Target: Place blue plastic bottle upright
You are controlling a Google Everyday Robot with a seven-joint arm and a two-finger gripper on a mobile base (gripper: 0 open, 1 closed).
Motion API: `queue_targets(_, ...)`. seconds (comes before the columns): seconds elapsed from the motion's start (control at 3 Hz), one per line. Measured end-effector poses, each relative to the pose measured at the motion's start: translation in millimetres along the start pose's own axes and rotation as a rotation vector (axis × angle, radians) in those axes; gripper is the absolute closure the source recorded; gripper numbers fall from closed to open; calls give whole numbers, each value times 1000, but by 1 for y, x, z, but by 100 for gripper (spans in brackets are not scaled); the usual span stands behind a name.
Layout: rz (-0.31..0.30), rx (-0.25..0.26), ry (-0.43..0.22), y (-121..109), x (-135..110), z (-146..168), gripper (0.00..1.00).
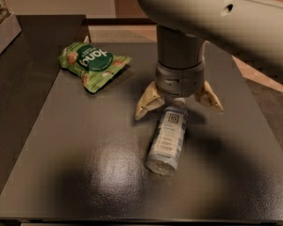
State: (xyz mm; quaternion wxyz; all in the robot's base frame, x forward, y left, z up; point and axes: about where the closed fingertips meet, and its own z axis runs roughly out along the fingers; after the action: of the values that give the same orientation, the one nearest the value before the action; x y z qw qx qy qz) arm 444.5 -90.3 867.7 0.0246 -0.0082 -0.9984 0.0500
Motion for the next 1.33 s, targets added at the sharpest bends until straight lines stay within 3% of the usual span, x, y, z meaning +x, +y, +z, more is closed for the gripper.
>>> queue_targets(0.67,138,-50,104,9,9,25,0)
queue_targets(1.0,188,-75,130,9,8,29,17)
queue_targets(1.33,212,-92,134,9,8,28,41)
